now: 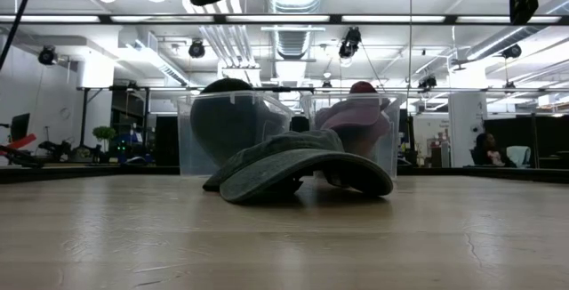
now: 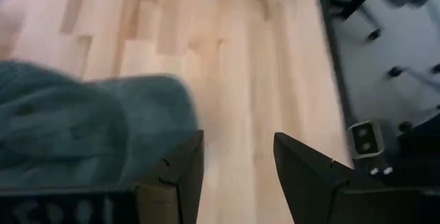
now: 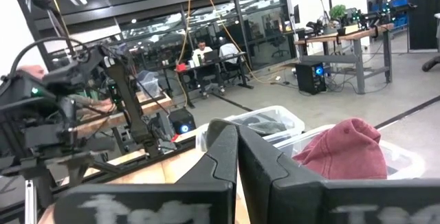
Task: Pick & Place hat
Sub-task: Put the gray cap into the left transparent bin
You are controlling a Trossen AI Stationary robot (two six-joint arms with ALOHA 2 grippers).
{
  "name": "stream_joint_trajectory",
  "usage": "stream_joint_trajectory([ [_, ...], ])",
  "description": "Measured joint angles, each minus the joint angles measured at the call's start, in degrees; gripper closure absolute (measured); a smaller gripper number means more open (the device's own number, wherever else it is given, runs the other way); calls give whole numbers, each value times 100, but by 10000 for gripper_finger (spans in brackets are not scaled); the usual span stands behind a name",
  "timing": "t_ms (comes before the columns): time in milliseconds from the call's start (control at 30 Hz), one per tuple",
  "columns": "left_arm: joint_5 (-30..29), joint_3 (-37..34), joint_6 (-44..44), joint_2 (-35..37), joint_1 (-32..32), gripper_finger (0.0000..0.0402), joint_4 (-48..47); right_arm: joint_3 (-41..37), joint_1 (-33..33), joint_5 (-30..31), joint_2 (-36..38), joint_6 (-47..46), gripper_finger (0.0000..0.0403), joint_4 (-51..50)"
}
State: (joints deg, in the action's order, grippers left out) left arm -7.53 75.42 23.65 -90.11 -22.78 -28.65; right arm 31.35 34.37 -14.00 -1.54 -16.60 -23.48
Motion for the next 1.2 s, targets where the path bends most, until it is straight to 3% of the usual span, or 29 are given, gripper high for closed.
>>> stream_joint_trajectory([
  [300, -266, 116, 167, -530, -347, 234, 775, 0, -2, 0, 0, -194, 394, -7],
  [533, -437, 635, -442, -1521, -342, 234, 525, 0, -2, 0, 0, -182, 394, -24],
  [900, -906, 1373, -1144, -2405, -315, 234, 357, 0, 0, 0, 0, -284, 394, -29],
  [1033, -1521, 1686, -1122, -2693, -315, 234, -3, 0, -2, -4, 0, -293, 394, -29],
  [1200, -1632, 2162, -771, -3059, -405, 234, -173, 0, -2, -17, 0, -286, 394, -29],
])
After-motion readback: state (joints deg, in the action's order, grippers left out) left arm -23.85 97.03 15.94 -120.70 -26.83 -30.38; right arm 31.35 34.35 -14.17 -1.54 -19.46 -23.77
